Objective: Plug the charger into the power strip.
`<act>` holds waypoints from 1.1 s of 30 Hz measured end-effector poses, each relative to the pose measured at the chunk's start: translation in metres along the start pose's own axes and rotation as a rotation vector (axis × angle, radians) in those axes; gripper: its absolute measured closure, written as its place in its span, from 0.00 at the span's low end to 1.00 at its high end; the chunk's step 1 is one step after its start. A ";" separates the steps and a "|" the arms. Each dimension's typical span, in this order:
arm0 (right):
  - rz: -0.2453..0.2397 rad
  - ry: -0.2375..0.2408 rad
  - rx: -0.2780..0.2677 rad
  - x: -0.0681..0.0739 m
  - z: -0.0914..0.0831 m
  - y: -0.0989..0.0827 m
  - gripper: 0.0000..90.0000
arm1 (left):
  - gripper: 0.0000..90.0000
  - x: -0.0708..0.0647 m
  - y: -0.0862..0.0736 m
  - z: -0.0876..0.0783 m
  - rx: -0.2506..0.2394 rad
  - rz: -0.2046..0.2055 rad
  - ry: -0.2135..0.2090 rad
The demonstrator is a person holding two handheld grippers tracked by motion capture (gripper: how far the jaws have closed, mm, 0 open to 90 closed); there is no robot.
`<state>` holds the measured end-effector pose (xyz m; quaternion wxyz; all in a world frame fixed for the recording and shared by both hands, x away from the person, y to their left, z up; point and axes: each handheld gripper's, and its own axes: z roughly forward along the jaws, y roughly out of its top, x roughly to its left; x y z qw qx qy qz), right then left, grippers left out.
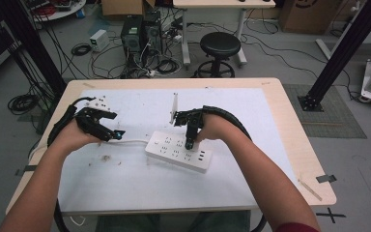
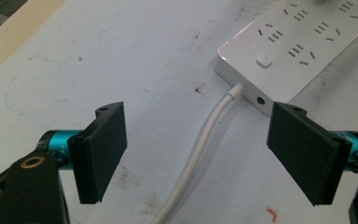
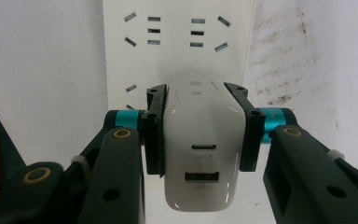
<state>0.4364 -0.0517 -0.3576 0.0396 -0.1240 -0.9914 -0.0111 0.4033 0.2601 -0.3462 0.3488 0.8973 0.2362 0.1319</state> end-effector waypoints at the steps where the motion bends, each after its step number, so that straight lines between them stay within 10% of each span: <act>1: -0.003 -0.007 0.008 0.002 0.000 0.002 0.70 | 0.22 0.000 0.000 0.001 -0.003 -0.008 0.000; 16: -0.039 -0.098 0.066 0.015 0.009 0.011 0.71 | 0.22 -0.002 0.002 0.007 0.025 0.007 0.004; 33: -0.020 -0.080 0.065 0.012 0.010 0.010 0.71 | 0.22 -0.005 0.004 0.013 0.043 0.015 -0.008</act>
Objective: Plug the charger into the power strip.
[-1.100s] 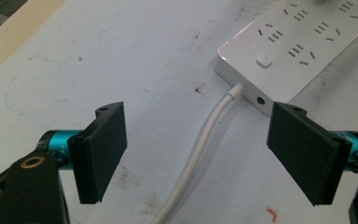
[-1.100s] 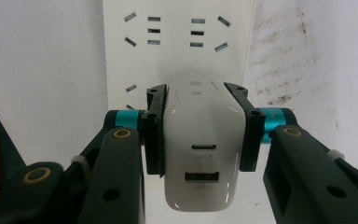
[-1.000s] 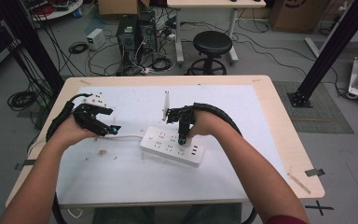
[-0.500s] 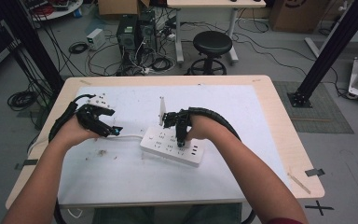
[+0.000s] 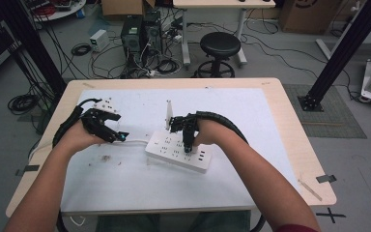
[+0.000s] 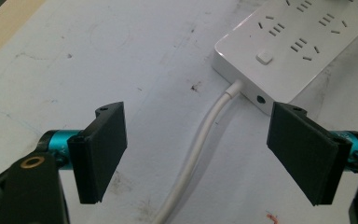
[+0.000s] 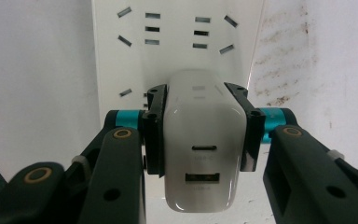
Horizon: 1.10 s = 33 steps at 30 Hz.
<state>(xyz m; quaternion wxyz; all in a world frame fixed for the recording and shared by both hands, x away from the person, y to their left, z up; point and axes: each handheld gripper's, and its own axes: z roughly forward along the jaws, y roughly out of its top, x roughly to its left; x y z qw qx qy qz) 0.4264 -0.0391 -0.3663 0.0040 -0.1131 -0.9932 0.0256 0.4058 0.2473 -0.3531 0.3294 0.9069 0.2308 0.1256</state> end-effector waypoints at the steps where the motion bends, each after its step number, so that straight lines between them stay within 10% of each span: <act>1: 0.000 0.000 0.000 0.000 0.000 0.000 0.71 | 0.22 0.000 0.000 0.000 0.000 0.000 0.000; 25: 0.026 -0.029 -0.019 0.005 0.004 -0.001 0.70 | 0.22 -0.003 -0.001 -0.010 -0.018 0.001 0.015; 33: 0.054 0.079 -0.112 -0.006 -0.005 -0.009 0.49 | 0.22 0.002 -0.002 -0.003 -0.013 -0.003 0.004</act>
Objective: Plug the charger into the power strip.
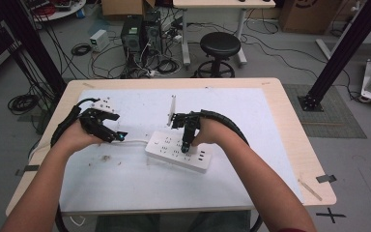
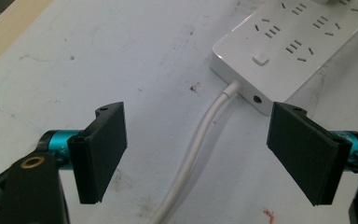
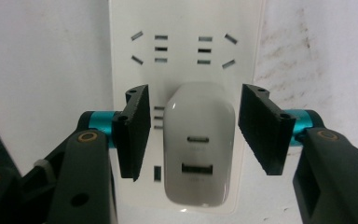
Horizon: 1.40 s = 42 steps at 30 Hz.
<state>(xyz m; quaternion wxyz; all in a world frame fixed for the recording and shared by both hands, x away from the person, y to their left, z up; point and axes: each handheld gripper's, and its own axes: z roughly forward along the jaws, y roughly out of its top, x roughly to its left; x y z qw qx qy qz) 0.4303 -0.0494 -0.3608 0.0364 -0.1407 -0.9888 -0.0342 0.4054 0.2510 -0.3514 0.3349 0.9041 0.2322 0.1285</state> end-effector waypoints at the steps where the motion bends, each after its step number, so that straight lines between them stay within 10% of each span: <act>1: 0.009 -0.007 0.004 0.000 -0.001 -0.001 0.48 | 0.22 0.000 0.000 0.000 0.005 -0.003 -0.003; 11: 0.014 0.024 -0.065 -0.003 -0.016 -0.017 0.41 | 0.22 0.001 0.001 0.002 0.011 0.004 0.004; 21: 0.041 0.096 -0.335 -0.006 -0.040 -0.059 0.33 | 0.22 -0.001 0.005 -0.004 -0.001 0.005 0.016; 42: 0.201 0.049 -0.797 -0.012 -0.052 -0.139 0.22 | 0.22 -0.012 0.015 -0.009 -0.078 0.085 -0.030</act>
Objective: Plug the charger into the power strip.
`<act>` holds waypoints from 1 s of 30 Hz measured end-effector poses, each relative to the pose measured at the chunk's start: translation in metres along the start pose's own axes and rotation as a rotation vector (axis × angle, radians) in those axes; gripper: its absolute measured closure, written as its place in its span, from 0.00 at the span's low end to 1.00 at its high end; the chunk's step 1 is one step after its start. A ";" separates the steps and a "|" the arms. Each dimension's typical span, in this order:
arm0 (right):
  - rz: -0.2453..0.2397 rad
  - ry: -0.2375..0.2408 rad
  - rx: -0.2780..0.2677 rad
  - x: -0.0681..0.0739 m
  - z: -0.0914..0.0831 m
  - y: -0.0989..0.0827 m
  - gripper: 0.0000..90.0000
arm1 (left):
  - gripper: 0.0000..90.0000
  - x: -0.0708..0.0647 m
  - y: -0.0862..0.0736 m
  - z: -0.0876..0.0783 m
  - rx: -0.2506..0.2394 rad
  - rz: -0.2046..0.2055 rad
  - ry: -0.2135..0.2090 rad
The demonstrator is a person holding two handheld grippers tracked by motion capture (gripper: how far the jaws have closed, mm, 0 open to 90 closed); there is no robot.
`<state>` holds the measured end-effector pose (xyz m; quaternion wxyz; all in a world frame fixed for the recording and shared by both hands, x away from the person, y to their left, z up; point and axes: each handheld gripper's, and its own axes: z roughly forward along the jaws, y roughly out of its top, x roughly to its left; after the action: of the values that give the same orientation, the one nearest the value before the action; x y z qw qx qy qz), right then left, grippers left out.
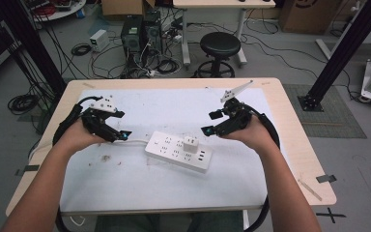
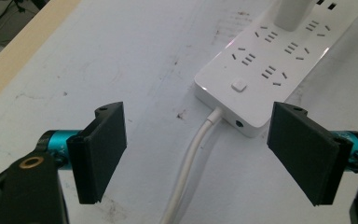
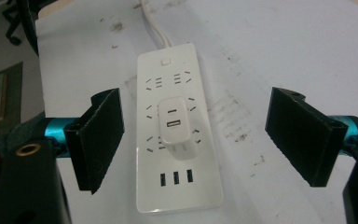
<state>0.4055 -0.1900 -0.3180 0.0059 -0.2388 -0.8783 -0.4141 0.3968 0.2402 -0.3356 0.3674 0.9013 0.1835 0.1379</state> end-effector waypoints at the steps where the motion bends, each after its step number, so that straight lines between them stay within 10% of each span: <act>1: -0.004 -0.004 -0.002 -0.001 -0.001 -0.001 0.22 | 0.22 -0.001 0.000 0.000 -0.013 -0.004 0.000; 30: 0.046 -0.048 -0.064 -0.019 -0.009 -0.009 0.22 | 0.22 0.008 -0.005 0.003 -0.053 -0.055 0.019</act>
<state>0.4169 -0.2097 -0.3223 -0.0132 -0.2689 -0.8587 -0.4361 0.4043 0.2454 -0.3400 0.3933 0.8844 0.2079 0.1409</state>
